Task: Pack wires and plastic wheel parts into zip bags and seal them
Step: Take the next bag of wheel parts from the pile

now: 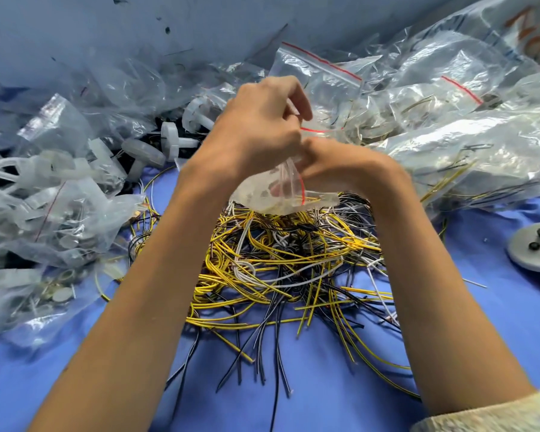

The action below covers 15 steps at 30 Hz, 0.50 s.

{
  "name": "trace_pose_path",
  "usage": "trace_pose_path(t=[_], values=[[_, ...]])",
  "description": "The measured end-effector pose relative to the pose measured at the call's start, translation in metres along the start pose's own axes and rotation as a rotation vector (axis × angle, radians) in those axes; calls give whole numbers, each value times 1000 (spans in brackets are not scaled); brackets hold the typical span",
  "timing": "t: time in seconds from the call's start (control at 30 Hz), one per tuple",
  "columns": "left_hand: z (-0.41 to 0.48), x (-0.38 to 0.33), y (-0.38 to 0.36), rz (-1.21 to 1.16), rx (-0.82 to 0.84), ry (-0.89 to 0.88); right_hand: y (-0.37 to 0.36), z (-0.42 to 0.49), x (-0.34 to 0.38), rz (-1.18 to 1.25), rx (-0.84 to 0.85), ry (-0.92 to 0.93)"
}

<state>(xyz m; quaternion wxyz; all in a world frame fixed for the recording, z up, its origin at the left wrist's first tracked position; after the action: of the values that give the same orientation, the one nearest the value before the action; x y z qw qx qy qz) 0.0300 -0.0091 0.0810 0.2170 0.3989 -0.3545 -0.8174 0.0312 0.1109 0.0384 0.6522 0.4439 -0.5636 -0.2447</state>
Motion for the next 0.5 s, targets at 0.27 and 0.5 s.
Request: trace_pose_path(t=[0.27,0.5], values=[[0,8,9,-52,-23,25,-3,-2,1,-218,17,-57],[2,11,4,-40,82,29,-1,0,6,-64,31,-36]])
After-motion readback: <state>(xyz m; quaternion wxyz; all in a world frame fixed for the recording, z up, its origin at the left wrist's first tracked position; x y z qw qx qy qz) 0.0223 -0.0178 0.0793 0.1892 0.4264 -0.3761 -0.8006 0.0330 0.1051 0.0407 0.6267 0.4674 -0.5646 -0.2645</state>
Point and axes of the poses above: each hand's wrist, its own z-axis towards the middle knuckle, its own y-axis out of the back of the hand, x = y × z, the point moved 2 cm from there along z, towards the middle knuckle
